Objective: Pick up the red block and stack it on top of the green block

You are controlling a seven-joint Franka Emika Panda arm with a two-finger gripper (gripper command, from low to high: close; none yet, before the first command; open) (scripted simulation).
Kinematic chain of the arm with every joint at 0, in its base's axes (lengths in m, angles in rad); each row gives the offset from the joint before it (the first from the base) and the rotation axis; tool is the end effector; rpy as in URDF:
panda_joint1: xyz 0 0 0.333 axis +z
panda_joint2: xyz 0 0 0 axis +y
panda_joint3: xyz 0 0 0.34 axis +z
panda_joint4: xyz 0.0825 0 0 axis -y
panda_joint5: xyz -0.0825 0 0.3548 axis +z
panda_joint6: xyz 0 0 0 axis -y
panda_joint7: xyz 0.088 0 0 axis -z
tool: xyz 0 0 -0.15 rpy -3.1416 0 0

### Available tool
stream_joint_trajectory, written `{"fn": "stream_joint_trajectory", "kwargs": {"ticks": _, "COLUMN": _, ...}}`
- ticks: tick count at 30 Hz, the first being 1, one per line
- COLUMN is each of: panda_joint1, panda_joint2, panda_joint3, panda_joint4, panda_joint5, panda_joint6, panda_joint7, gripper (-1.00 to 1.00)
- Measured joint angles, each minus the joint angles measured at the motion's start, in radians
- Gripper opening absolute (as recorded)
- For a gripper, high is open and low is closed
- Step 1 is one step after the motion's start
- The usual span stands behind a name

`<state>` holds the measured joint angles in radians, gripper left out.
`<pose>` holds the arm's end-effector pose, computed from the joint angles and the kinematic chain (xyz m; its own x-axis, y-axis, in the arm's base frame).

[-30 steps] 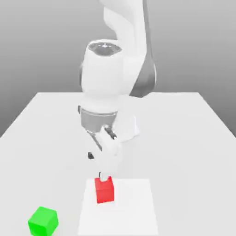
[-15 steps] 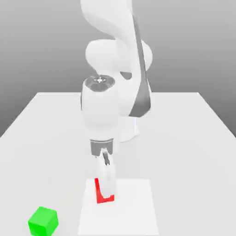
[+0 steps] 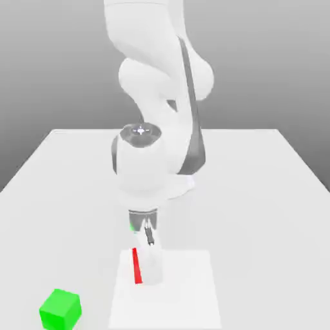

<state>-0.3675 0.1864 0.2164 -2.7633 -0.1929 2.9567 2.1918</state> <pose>0.3796 -0.0413 0.1719 -0.5535 -0.8328 -0.0102 -0.8327 0.5535 -0.0113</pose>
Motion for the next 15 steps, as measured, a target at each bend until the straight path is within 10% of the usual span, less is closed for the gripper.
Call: {"fn": "stream_joint_trajectory", "kwargs": {"ticks": 15, "panda_joint1": -0.014, "panda_joint2": -0.187, "panda_joint3": 0.064, "panda_joint4": -0.012, "panda_joint5": 0.216, "panda_joint6": -0.175, "panda_joint7": -0.181, "gripper": -1.0}}
